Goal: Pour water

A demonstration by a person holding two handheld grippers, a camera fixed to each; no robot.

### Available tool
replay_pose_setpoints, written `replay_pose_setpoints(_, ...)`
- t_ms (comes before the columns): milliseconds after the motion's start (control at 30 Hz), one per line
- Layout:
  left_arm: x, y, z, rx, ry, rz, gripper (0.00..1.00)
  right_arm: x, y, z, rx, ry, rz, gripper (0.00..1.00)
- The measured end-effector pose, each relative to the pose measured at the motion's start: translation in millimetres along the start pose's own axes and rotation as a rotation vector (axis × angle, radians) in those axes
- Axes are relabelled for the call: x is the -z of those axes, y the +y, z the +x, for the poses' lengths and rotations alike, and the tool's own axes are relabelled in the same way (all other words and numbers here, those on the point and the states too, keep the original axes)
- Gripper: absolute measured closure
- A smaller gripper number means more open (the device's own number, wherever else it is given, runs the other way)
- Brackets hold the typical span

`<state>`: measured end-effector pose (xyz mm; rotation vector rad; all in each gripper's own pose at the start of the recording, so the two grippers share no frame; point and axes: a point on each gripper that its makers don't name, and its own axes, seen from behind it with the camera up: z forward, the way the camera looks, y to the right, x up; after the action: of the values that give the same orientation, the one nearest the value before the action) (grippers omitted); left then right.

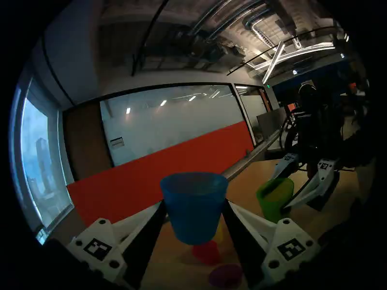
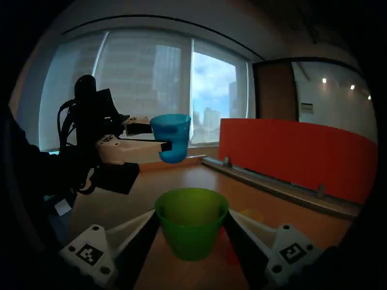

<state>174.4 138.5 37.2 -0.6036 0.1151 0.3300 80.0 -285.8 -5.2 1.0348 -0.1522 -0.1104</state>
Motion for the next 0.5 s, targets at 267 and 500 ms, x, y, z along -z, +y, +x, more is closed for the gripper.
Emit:
replay_pose_setpoints(267,-4.2,2.4,8,-0.107,0.014,0.003,0.19,-4.4,-8,-5,-0.003,0.001,0.024,0.1)
replay_pose_setpoints(500,-6.8,3.9,19,-0.191,0.027,0.004,0.19,-8.9,-15,-8,-0.005,-0.001,0.041,0.09)
